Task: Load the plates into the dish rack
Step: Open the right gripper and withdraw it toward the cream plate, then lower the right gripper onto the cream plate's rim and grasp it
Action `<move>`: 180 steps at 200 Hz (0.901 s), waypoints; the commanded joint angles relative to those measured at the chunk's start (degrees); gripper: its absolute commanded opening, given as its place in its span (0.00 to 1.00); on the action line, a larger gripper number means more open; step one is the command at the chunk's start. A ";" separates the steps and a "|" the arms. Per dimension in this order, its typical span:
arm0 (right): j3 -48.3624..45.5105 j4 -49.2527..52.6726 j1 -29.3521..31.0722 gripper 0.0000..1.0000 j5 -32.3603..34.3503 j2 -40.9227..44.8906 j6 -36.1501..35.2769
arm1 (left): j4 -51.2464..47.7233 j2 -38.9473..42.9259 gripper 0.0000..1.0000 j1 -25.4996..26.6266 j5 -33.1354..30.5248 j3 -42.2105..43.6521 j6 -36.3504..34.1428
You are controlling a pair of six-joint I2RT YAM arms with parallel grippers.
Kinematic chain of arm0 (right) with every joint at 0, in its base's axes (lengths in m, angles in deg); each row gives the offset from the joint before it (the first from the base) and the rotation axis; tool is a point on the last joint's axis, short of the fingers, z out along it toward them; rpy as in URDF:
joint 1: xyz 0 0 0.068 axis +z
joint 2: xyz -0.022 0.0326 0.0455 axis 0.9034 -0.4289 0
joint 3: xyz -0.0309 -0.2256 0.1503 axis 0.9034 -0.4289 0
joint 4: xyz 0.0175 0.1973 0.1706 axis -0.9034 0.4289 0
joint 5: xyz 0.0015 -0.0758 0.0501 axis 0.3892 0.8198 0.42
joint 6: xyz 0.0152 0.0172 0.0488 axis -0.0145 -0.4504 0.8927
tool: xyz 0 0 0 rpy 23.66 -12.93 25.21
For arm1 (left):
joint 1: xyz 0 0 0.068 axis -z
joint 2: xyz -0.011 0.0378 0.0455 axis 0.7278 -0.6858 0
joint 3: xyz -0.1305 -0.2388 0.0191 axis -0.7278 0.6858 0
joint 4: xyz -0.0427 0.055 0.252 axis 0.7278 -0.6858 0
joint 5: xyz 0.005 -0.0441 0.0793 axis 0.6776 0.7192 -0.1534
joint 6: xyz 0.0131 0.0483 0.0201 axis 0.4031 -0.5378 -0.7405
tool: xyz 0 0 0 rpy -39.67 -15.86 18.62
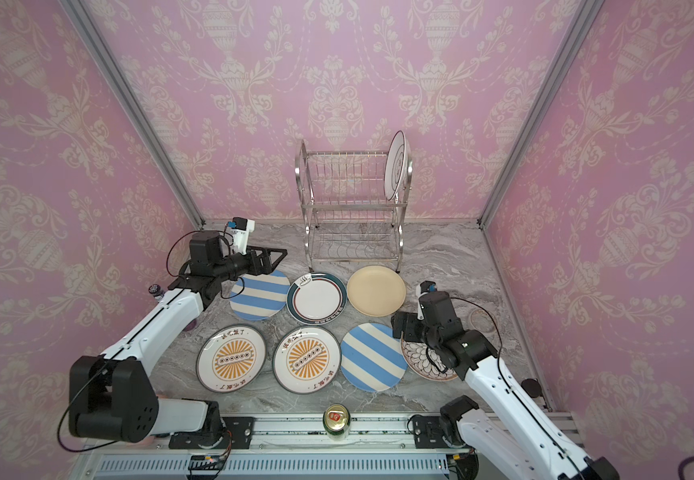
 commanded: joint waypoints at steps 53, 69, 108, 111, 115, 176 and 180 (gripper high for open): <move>-2.24 -12.94 -11.57 0.82 -10.97 -11.53 -0.64 | 1.03 -1.12 0.99 0.34 1.01 0.74 1.17; -1.31 -14.77 -13.48 0.79 -13.19 -14.40 -1.79 | 1.02 -1.11 0.99 0.34 0.79 0.83 0.97; 3.74 -15.88 -15.51 0.70 -17.34 -22.86 -5.53 | 0.83 -1.82 0.99 0.34 1.27 0.46 0.99; 4.24 -15.74 -15.62 0.69 -17.51 -23.53 -5.78 | 0.88 -1.81 0.99 0.34 1.39 0.42 0.98; 4.88 -15.48 -15.78 0.69 -17.58 -24.37 -6.07 | 0.99 -1.79 0.99 0.34 1.40 0.39 1.14; 9.43 -18.40 -17.64 0.67 -18.85 -34.15 -6.45 | 1.19 -1.33 0.99 0.34 1.40 0.62 0.98; 9.67 -18.63 -17.71 0.67 -18.74 -34.76 -6.50 | 1.16 -1.43 0.99 0.34 1.56 0.57 1.05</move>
